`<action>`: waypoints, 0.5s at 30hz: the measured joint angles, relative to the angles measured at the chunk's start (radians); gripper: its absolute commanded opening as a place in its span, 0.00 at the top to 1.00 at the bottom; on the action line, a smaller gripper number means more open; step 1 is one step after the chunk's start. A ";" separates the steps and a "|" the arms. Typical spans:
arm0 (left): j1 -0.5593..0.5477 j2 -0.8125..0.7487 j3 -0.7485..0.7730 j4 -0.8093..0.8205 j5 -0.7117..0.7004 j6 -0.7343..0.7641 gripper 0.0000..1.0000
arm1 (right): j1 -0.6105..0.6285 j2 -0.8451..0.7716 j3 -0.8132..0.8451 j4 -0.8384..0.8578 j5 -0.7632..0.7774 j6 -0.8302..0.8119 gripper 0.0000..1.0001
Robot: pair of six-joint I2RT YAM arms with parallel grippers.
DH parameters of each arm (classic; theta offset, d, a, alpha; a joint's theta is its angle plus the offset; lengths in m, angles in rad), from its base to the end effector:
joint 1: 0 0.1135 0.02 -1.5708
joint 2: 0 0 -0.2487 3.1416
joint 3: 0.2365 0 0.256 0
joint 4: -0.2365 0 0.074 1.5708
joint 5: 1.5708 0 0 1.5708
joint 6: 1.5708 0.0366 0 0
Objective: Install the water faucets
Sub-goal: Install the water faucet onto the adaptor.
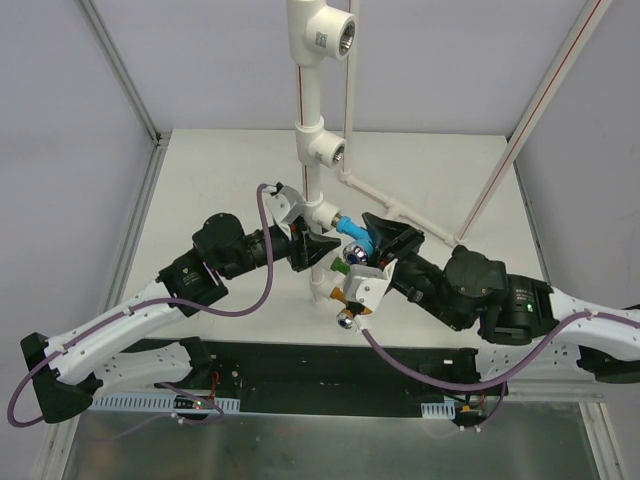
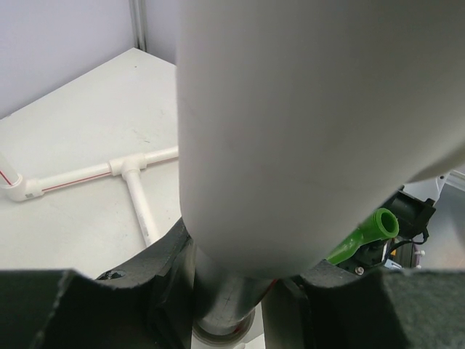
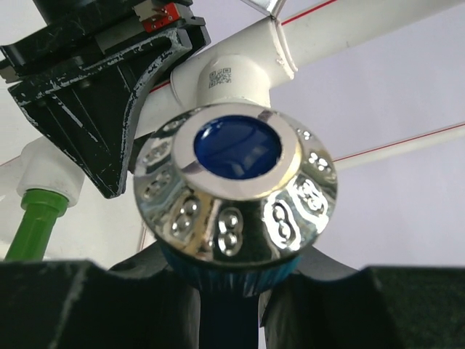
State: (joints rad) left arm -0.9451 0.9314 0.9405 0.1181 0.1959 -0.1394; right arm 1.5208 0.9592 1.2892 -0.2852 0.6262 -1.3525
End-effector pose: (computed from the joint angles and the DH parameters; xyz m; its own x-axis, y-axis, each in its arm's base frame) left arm 0.1283 -0.1897 0.3893 -0.0526 -0.1599 -0.9857 0.9096 0.3996 -0.1134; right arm 0.0313 0.1954 0.4592 0.7620 -0.6007 -0.2420 -0.1667 0.1791 -0.9696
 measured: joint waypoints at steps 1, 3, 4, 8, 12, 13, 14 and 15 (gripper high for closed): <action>0.000 0.000 0.000 -0.001 -0.002 0.000 1.00 | -0.003 0.004 0.009 -0.012 -0.004 0.014 1.00; 0.000 0.000 0.000 -0.002 -0.005 0.000 1.00 | -0.011 0.014 0.031 -0.042 -0.016 0.061 1.00; 0.000 0.000 0.000 -0.002 -0.006 0.000 1.00 | -0.017 0.017 0.042 -0.055 -0.025 0.089 1.00; 0.000 0.000 0.001 -0.003 -0.010 0.000 1.00 | -0.041 0.025 0.065 -0.088 -0.063 0.206 1.00; 0.001 0.000 0.002 -0.005 -0.018 -0.001 1.00 | -0.065 0.026 0.069 -0.090 -0.097 0.325 1.00; 0.003 0.000 0.003 -0.006 -0.018 -0.001 1.00 | -0.072 0.026 0.069 -0.090 -0.106 0.357 1.00; 0.003 0.000 0.004 -0.008 -0.018 -0.001 1.00 | -0.080 0.026 0.069 -0.089 -0.119 0.389 1.00; 0.004 0.000 0.005 -0.010 -0.019 -0.001 1.00 | -0.089 0.026 0.069 -0.088 -0.130 0.422 1.00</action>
State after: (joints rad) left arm -0.9409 0.9310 0.9455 0.1081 0.1764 -0.1402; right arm 1.4322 0.9855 1.3579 -0.3729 0.4957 -0.9310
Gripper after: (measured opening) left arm 0.339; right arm 0.343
